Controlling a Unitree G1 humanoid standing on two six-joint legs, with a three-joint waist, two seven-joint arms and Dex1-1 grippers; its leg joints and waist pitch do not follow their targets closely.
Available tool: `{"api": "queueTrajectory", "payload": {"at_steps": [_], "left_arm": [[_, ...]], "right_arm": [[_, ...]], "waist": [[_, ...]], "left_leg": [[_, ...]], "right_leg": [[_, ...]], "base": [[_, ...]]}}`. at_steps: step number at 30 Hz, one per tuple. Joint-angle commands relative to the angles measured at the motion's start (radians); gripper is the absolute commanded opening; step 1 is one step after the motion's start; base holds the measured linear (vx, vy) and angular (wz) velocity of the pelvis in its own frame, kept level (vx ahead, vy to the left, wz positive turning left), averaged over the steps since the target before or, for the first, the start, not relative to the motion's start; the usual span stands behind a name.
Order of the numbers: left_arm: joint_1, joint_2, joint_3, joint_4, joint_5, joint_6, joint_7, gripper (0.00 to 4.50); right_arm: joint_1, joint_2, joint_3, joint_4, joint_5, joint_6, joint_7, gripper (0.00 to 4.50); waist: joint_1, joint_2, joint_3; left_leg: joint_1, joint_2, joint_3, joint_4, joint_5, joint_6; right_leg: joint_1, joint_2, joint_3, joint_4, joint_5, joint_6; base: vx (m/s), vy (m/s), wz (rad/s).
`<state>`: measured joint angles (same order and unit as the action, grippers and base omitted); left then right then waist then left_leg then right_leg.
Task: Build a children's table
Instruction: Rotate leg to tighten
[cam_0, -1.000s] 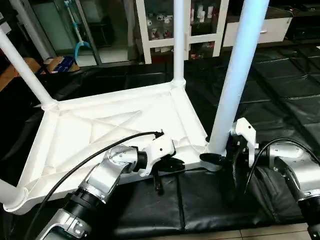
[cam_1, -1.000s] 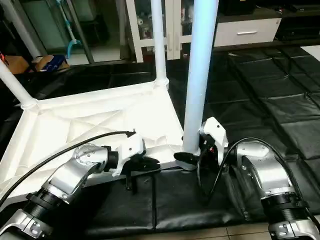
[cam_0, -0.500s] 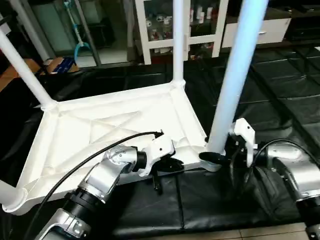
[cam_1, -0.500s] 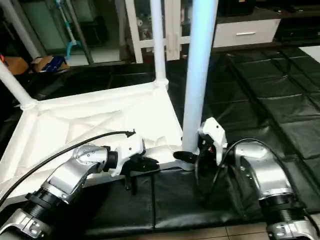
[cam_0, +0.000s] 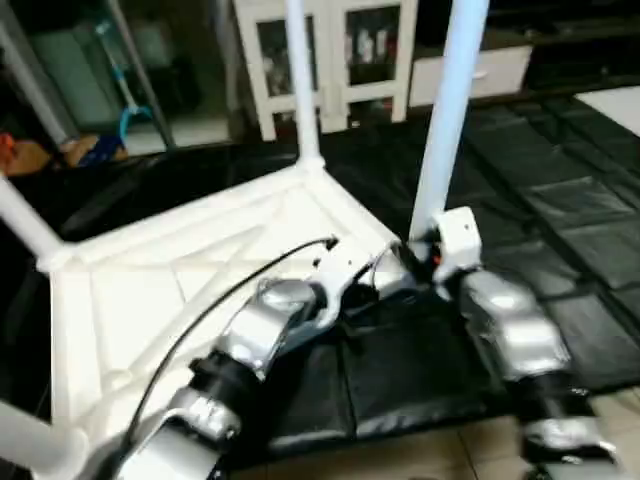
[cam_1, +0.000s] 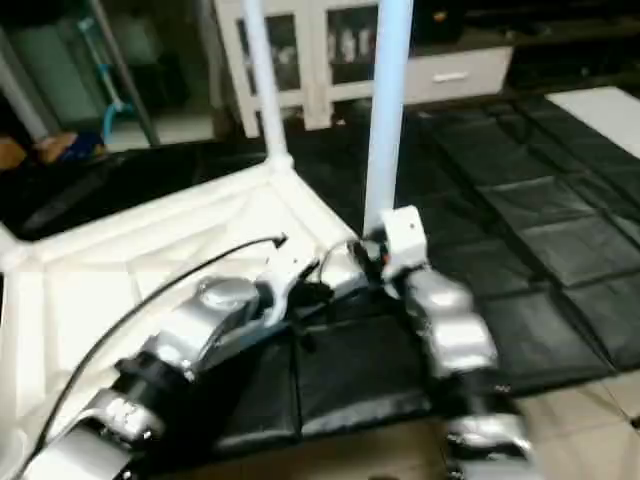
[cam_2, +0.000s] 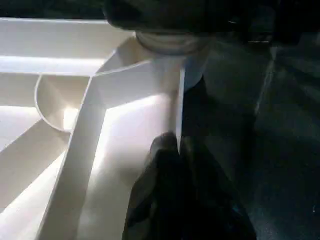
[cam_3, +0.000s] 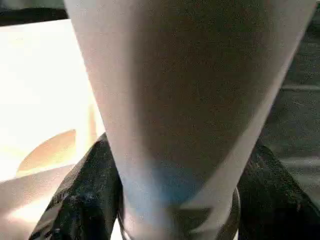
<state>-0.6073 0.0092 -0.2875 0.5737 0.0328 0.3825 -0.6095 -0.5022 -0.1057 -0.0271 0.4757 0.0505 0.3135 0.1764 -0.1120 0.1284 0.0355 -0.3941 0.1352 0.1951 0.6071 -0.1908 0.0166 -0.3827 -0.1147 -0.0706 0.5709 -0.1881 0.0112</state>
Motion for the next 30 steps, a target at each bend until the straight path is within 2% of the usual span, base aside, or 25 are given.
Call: {"api": "queueTrajectory", "payload": {"at_steps": [1, 3, 6, 7, 8, 9, 10, 11, 12, 13, 14, 16, 17, 18, 20, 21, 22, 23, 24, 25, 28, 30], "left_arm": [[-0.022, -0.003, 0.026, 0.051, 0.02, 0.003, 0.089, 0.0], [-0.028, -0.003, 0.03, 0.058, 0.021, 0.001, 0.093, 0.0], [-0.025, 0.006, 0.026, 0.055, 0.024, -0.016, 0.086, 0.0], [-0.019, 0.024, 0.009, 0.052, 0.029, -0.067, 0.049, 0.0], [-0.017, 0.031, 0.0, 0.051, 0.032, -0.093, 0.033, 0.0], [-0.004, 0.049, -0.024, 0.035, 0.037, -0.127, -0.016, 0.0], [0.005, 0.057, -0.03, 0.026, 0.035, -0.13, -0.039, 0.0], [0.014, 0.066, -0.036, 0.017, 0.033, -0.136, -0.061, 0.0], [0.022, 0.076, -0.042, 0.008, 0.032, -0.141, -0.084, 0.0], [0.026, 0.082, -0.046, 0.004, 0.032, -0.145, -0.097, 0.0], [0.034, 0.092, -0.053, -0.005, 0.031, -0.149, -0.118, 0.0], [0.059, 0.122, -0.068, -0.039, 0.02, -0.164, -0.174, 0.0], [0.067, 0.13, -0.073, -0.048, 0.016, -0.173, -0.191, 0.0], [0.076, 0.14, -0.079, -0.06, 0.011, -0.184, -0.214, 0.0], [0.1, 0.163, -0.091, -0.088, -0.007, -0.205, -0.271, 0.0], [0.108, 0.172, -0.095, -0.098, -0.013, -0.207, -0.29, 0.0], [0.12, 0.184, -0.101, -0.112, -0.02, -0.205, -0.314, 0.0], [0.129, 0.194, -0.105, -0.125, -0.024, -0.204, -0.334, 0.0], [0.138, 0.203, -0.11, -0.137, -0.029, -0.202, -0.353, 0.0], [0.145, 0.21, -0.113, -0.15, -0.033, -0.199, -0.369, 0.0], [0.166, 0.225, -0.121, -0.2, -0.054, -0.182, -0.416, 0.0], [0.173, 0.232, -0.127, -0.217, -0.064, -0.177, -0.439, 0.0]], "right_arm": [[-0.005, 0.064, 0.045, 0.019, 0.006, 0.0, -0.011, 2.61], [-0.014, 0.083, 0.053, 0.017, 0.026, -0.035, 0.033, 2.61], [-0.013, 0.079, 0.059, 0.002, 0.035, -0.059, 0.067, 2.61], [-0.001, 0.069, 0.051, -0.042, 0.065, -0.093, 0.133, 2.96], [0.004, 0.064, 0.048, -0.058, 0.075, -0.103, 0.153, 3.17], [0.015, 0.043, 0.05, -0.089, 0.088, -0.114, 0.2, 3.17], [0.018, 0.028, 0.052, -0.103, 0.091, -0.113, 0.218, 3.33], [0.022, 0.009, 0.057, -0.117, 0.093, -0.109, 0.243, 3.33], [0.024, -0.009, 0.055, -0.127, 0.095, -0.108, 0.26, 3.52], [0.025, -0.019, 0.054, -0.13, 0.098, -0.109, 0.272, 3.52], [0.024, -0.033, 0.047, -0.135, 0.106, -0.104, 0.288, 3.75], [0.02, -0.099, 0.04, -0.143, 0.12, -0.088, 0.373, 3.83], [0.019, -0.12, 0.039, -0.144, 0.122, -0.084, 0.398, 3.83], [0.017, -0.146, 0.039, -0.144, 0.123, -0.08, 0.43, 4.03], [0.023, -0.222, 0.055, -0.152, 0.117, -0.076, 0.536, 4.03], [0.029, -0.254, 0.067, -0.159, 0.115, -0.073, 0.584, 4.03], [0.042, -0.303, 0.086, -0.169, 0.111, -0.077, 0.657, 4.03], [0.054, -0.343, 0.101, -0.179, 0.112, -0.074, 0.715, 4.03], [0.066, -0.378, 0.114, -0.186, 0.111, -0.078, 0.767, 4.03], [0.075, -0.403, 0.125, -0.19, 0.112, -0.08, 0.803, 4.03], [0.102, -0.461, 0.157, -0.198, 0.13, -0.072, 0.903, 4.03], [0.118, -0.484, 0.172, -0.204, 0.141, -0.064, 0.966, 4.03]], "waist": [[-0.019, -0.022, -0.034], [-0.023, -0.018, -0.036], [-0.025, -0.019, -0.042], [-0.026, -0.024, -0.043], [-0.023, -0.022, -0.047], [-0.021, -0.022, -0.049], [-0.018, -0.019, -0.051], [-0.018, -0.021, -0.05], [-0.021, -0.022, -0.051], [-0.021, -0.021, -0.05], [-0.021, -0.018, -0.049], [-0.017, -0.02, -0.051], [-0.013, -0.022, -0.052], [-0.009, -0.021, -0.052], [0.005, -0.019, -0.055], [0.009, -0.02, -0.055], [0.024, -0.023, -0.059], [0.033, -0.025, -0.056], [0.04, -0.027, -0.057], [0.053, -0.024, -0.059], [0.076, -0.024, -0.066], [0.089, -0.025, -0.068]], "left_leg": [[0.042, 0.065, -0.072, -0.094, -0.7, -0.06], [0.043, 0.067, -0.074, -0.099, -0.715, -0.064], [0.033, 0.071, -0.072, -0.104, -0.68, -0.055], [0.024, 0.072, -0.071, -0.105, -0.65, -0.041], [0.016, 0.074, -0.069, -0.105, -0.613, -0.025], [0.012, 0.075, -0.068, -0.104, -0.585, -0.014], [0.004, 0.079, -0.064, -0.104, -0.536, 0.006], [-0.001, 0.08, -0.062, -0.105, -0.504, 0.023], [-0.006, 0.08, -0.062, -0.105, -0.488, 0.03], [-0.008, 0.079, -0.06, -0.104, -0.468, 0.043], [-0.003, 0.08, -0.059, -0.102, -0.463, 0.046], [0.004, 0.081, -0.056, -0.099, -0.457, 0.048], [0.005, 0.083, -0.057, -0.098, -0.45, 0.05], [0.003, 0.084, -0.055, -0.097, -0.438, 0.062], [0.012, 0.085, -0.048, -0.093, -0.402, 0.076], [0.012, 0.085, -0.046, -0.091, -0.389, 0.082], [0.013, 0.086, -0.045, -0.088, -0.358, 0.095], [0.014, 0.086, -0.039, -0.086, -0.332, 0.11], [0.013, 0.086, -0.04, -0.083, -0.323, 0.117], [0.012, 0.091, -0.041, -0.082, -0.29, 0.13], [0.01, 0.092, -0.038, -0.071, -0.173, 0.173], [0.014, 0.093, -0.036, -0.068, -0.144, 0.193]], "right_leg": [[-0.007, -0.04, -0.001, -0.11, -0.642, -0.067], [-0.004, -0.041, -0.002, -0.109, -0.626, -0.061], [0.002, -0.048, 0.008, -0.102, -0.538, -0.091], [0.006, -0.051, 0.012, -0.098, -0.505, -0.106], [0.012, -0.054, 0.015, -0.092, -0.469, -0.118], [0.015, -0.057, 0.017, -0.091, -0.439, -0.125], [0.019, -0.056, 0.019, -0.084, -0.369, -0.142], [0.024, -0.056, 0.019, -0.078, -0.323, -0.16], [0.03, -0.057, 0.018, -0.073, -0.307, -0.168], [0.033, -0.058, 0.015, -0.072, -0.305, -0.171], [0.029, -0.059, 0.017, -0.075, -0.323, -0.171], [0.027, -0.058, 0.02, -0.078, -0.32, -0.183], [0.03, -0.058, 0.019, -0.077, -0.313, -0.186], [0.031, -0.058, 0.02, -0.074, -0.299, -0.195], [0.027, -0.055, 0.023, -0.073, -0.259, -0.21], [0.026, -0.055, 0.025, -0.071, -0.245, -0.215], [0.031, -0.055, 0.025, -0.065, -0.214, -0.224], [0.026, -0.054, 0.03, -0.064, -0.195, -0.232], [0.029, -0.054, 0.031, -0.062, -0.192, -0.233], [0.034, -0.058, 0.033, -0.056, -0.172, -0.238], [0.038, -0.052, 0.029, -0.038, -0.052, -0.265], [0.036, -0.049, 0.029, -0.034, -0.02, -0.277]], "base": [[0.0, 0.0, 0.0], [0.0, 0.0, 0.0], [0.0, 0.0, 0.0], [0.0, 0.0, 0.0], [0.0, 0.0, 0.0], [0.0, 0.0, 0.0], [0.0, 0.0, 0.0], [0.0, 0.0, 0.0], [0.0, 0.0, 0.0], [0.0, 0.0, 0.0], [0.0, 0.0, 0.0], [0.0, 0.0, 0.0], [0.0, 0.0, 0.0], [0.0, 0.0, 0.0], [0.0, 0.0, 0.0], [0.0, 0.0, 0.0], [0.0, 0.0, 0.0], [0.0, 0.0, 0.0], [0.0, 0.0, 0.0], [0.0, 0.0, 0.0], [0.019, -0.004, 0.0], [0.0, 0.0, 0.0]]}}
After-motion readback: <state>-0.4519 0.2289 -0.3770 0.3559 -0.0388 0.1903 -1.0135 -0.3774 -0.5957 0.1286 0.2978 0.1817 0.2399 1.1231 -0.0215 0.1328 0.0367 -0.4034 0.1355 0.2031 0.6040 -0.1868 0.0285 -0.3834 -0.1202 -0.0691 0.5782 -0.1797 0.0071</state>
